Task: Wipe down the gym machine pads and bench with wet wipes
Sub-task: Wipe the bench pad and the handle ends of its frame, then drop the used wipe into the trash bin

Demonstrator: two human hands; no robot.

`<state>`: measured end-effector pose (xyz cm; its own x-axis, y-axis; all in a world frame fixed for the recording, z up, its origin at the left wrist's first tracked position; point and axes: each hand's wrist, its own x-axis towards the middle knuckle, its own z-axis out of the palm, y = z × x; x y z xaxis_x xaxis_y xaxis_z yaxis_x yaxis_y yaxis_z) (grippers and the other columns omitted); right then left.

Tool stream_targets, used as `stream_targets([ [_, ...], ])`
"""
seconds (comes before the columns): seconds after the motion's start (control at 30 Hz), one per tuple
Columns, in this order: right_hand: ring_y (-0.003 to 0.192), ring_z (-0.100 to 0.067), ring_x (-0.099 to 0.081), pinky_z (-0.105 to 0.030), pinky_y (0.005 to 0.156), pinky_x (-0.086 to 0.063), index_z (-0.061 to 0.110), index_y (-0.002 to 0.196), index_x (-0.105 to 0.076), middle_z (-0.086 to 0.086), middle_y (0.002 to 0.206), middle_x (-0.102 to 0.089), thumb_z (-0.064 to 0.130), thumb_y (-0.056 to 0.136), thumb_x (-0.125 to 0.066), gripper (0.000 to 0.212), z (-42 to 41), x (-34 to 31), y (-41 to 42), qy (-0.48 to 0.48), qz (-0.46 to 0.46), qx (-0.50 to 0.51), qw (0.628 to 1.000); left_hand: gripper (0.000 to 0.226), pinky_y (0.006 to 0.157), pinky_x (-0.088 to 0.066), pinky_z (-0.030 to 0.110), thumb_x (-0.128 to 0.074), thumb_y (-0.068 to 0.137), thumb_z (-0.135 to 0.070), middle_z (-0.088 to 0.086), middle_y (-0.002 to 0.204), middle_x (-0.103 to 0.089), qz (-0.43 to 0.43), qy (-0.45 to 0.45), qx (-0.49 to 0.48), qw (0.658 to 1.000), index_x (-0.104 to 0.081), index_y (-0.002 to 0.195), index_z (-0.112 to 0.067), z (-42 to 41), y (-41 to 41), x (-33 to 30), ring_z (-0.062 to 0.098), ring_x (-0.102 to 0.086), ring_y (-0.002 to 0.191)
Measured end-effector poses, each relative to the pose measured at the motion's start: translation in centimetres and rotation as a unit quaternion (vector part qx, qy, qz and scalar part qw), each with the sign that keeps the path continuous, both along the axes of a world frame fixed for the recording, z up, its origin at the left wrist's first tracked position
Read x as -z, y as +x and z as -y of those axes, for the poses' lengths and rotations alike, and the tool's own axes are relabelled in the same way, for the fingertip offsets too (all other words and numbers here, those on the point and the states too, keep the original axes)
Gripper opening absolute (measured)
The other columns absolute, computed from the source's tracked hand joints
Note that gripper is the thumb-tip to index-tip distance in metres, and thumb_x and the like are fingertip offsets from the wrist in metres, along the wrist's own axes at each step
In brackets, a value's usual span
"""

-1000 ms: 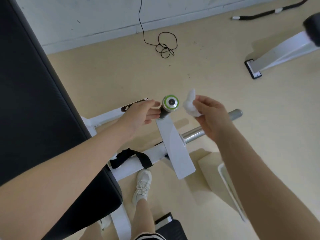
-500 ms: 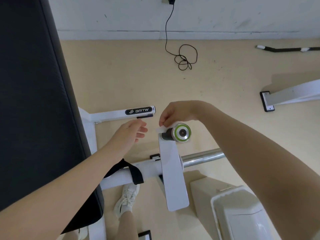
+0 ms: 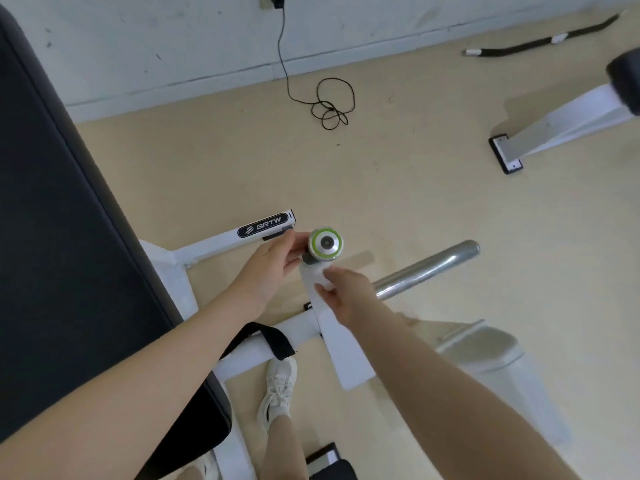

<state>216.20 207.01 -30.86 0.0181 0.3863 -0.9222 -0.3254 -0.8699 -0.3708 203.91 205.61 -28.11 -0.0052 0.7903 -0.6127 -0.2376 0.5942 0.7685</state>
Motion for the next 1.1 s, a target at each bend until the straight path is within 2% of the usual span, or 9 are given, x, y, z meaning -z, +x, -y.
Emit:
stream_targets([
  [0.07, 0.083, -0.019, -0.057, -0.025, 0.074, -0.052, -0.004, 0.127, -0.043, -0.009, 0.089, -0.051, -0.004, 0.092, -0.046, 0.035, 0.7, -0.2, -1.4, 0.009, -0.028, 0.075, 0.997, 0.038, 0.101, -0.036, 0.023, -0.025, 0.102, -0.025, -0.015, 0.100, -0.064, -0.006, -0.004, 0.016, 1.000, -0.062, 0.093, -0.027, 0.2, -0.1, -0.3, -0.003, -0.057, 0.099],
  [0.2, 0.069, -0.010, -0.052, -0.011, 0.044, -0.049, -0.001, 0.128, -0.045, -0.004, 0.083, -0.052, 0.003, 0.095, -0.044, 0.033, 2.1, -2.4, -3.4, 0.036, -0.070, 0.202, 0.976, 0.039, 0.097, -0.038, 0.026, -0.026, 0.101, -0.031, -0.012, 0.102, -0.065, -0.074, 0.004, 0.027, 0.997, -0.063, 0.092, -0.027, 0.6, -0.1, -1.7, 0.004, -0.057, 0.106],
  [0.37, 0.062, -0.012, -0.063, -0.016, 0.054, -0.052, 0.005, 0.087, -0.059, -0.009, 0.079, -0.064, -0.002, 0.093, -0.045, 0.017, 6.9, -10.1, -3.2, 0.183, -0.206, 0.206, 0.939, 0.038, 0.089, -0.044, 0.032, -0.030, 0.099, -0.032, 0.002, 0.100, -0.066, -0.077, -0.001, 0.042, 0.996, -0.062, 0.106, -0.013, 3.6, -0.9, -4.7, 0.013, -0.062, 0.091],
  [0.53, 0.052, -0.011, -0.041, -0.014, 0.040, -0.037, 0.012, 0.090, -0.053, -0.007, 0.081, -0.053, -0.001, 0.092, -0.045, 0.016, 13.8, -13.2, -2.7, 0.194, 0.003, 0.096, 0.976, 0.033, 0.078, -0.050, 0.029, -0.034, 0.099, -0.033, 0.001, 0.097, -0.068, -0.038, 0.026, 0.206, 0.978, -0.066, 0.098, -0.021, 9.1, -2.7, -10.4, 0.017, -0.065, 0.084],
  [0.6, 0.062, -0.014, -0.048, -0.017, 0.048, -0.042, 0.011, 0.085, -0.056, -0.008, 0.085, -0.056, -0.003, 0.090, -0.045, 0.019, 16.4, -14.1, -2.6, 0.207, 0.057, 0.073, 0.974, 0.029, 0.078, -0.052, 0.031, -0.038, 0.100, -0.030, 0.001, 0.099, -0.067, -0.014, 0.030, 0.256, 0.966, -0.065, 0.100, -0.020, 11.4, -3.2, -11.9, 0.020, -0.066, 0.085],
  [0.7, 0.067, -0.017, -0.057, -0.024, 0.070, -0.052, 0.006, 0.077, -0.059, -0.007, 0.079, -0.060, -0.008, 0.089, -0.043, 0.024, 19.4, -15.5, -1.7, 0.205, 0.083, 0.120, 0.968, 0.024, 0.086, -0.052, 0.033, -0.042, 0.099, -0.020, 0.005, 0.102, -0.066, 0.003, 0.038, 0.279, 0.960, -0.065, 0.097, -0.014, 14.0, -2.8, -13.1, 0.022, -0.065, 0.086],
  [0.8, 0.083, -0.023, -0.061, -0.031, 0.091, -0.050, -0.003, 0.102, -0.060, -0.011, 0.088, -0.060, -0.002, 0.090, -0.049, 0.017, 21.0, -15.9, 0.1, 0.215, 0.090, 0.171, 0.957, 0.027, 0.094, -0.049, 0.028, -0.043, 0.098, -0.019, 0.009, 0.107, -0.067, -0.022, 0.064, 0.305, 0.950, -0.067, 0.098, -0.007, 15.4, -0.6, -13.6, 0.020, -0.065, 0.100],
  [0.97, 0.093, -0.020, -0.062, -0.027, 0.092, -0.048, 0.005, 0.093, -0.061, -0.014, 0.097, -0.063, 0.009, 0.088, -0.060, 0.006, 23.2, -15.8, 5.1, 0.254, 0.082, 0.215, 0.939, 0.033, 0.100, -0.043, 0.027, -0.040, 0.098, -0.028, 0.007, 0.109, -0.068, -0.046, 0.092, 0.363, 0.926, -0.068, 0.098, -0.010, 16.2, 5.7, -13.4, 0.014, -0.061, 0.108],
  [1.1, 0.095, -0.019, -0.060, -0.028, 0.092, -0.047, 0.010, 0.110, -0.055, -0.007, 0.103, -0.057, -0.004, 0.084, -0.058, 0.030, 24.1, -13.4, 11.4, 0.266, 0.096, 0.267, 0.921, 0.032, 0.096, -0.045, 0.027, -0.035, 0.099, -0.025, 0.003, 0.097, -0.067, -0.011, 0.085, 0.378, 0.922, -0.064, 0.092, -0.014, 15.9, 12.4, -12.6, 0.014, -0.062, 0.100],
])
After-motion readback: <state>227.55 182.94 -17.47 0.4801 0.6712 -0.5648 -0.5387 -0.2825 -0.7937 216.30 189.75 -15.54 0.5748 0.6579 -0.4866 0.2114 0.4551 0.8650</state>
